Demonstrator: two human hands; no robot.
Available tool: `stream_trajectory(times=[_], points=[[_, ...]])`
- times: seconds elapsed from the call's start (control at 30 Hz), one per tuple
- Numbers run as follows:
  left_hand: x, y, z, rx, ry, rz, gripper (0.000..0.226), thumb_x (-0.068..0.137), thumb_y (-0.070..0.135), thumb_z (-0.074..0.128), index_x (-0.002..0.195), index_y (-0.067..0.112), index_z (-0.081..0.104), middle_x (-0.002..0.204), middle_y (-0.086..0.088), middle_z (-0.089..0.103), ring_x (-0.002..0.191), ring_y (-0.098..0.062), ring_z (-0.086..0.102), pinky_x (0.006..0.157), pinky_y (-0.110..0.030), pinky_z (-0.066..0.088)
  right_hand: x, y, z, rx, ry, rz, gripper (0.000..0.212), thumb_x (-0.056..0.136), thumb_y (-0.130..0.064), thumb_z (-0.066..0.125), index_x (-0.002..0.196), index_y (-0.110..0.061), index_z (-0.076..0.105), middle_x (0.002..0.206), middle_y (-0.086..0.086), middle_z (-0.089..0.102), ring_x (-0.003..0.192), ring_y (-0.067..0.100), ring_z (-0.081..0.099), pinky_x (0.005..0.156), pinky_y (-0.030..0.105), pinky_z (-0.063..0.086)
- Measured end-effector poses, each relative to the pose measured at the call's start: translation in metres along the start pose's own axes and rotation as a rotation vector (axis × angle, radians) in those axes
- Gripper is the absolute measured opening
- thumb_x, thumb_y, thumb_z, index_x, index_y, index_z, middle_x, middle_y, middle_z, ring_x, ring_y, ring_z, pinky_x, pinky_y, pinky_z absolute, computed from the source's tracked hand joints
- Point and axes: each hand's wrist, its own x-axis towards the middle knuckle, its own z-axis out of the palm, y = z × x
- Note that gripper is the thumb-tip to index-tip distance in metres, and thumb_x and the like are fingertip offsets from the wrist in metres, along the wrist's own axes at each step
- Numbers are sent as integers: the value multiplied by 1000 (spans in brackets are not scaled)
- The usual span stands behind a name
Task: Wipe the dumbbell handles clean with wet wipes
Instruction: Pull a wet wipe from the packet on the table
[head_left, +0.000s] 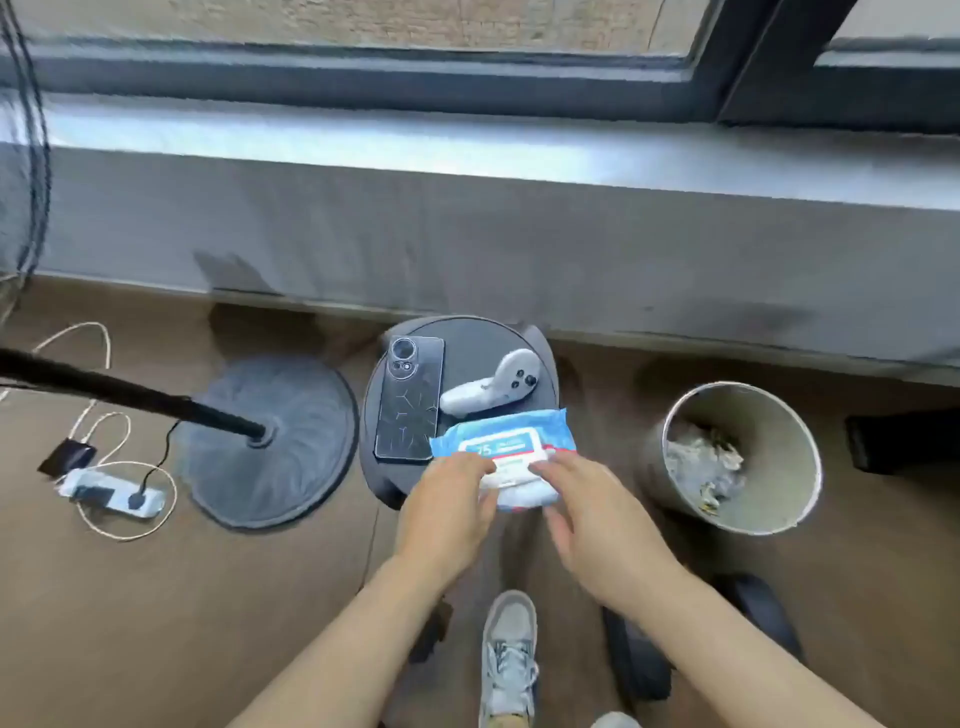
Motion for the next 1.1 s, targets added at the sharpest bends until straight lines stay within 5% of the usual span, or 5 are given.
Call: stream_trajectory(times=[0.2,0.37,0.63,0.97,1.1], points=[[35,-25,46,90,109,147,56,75,34,77,122,23,48,125,-3,57,112,-27,56,66,-44,58,69,28,38,-92,-27,-14,65,93,-27,56,150,-23,24,157,1,19,138,22,24,107,29,28],[41,-27,30,251,214,273,42,83,42,38,99,16,67,92,-3,71,83,-25,66,52,-31,51,75,42,39,-41,14,-29,64,88,-30,66,144,-19,39,151,-2,38,132,23,39,104,30,31],[54,-24,8,-383,385,-101,21,87,22,67,90,29,48,80,12,60,66,-19,59,65,-34,40,72,47,39,176,52,12,47,84,-26,70,128,-33,53,137,-10,50,121,16,50,100,32,42],[50,-39,21,43,528,190,32,72,9,51,93,22,72,106,-3,43,89,-25,39,64,-35,45,76,23,68,83,351,-71,9,80,-33,72,77,-25,71,86,-1,51,82,24,49,63,31,43],[32,-40,9,-160,239,113,49,65,19,54,111,35,58,103,8,33,90,-18,41,65,-34,48,86,16,71,97,205,-182,15,81,-39,58,83,-36,73,78,-7,44,76,20,45,62,36,43]])
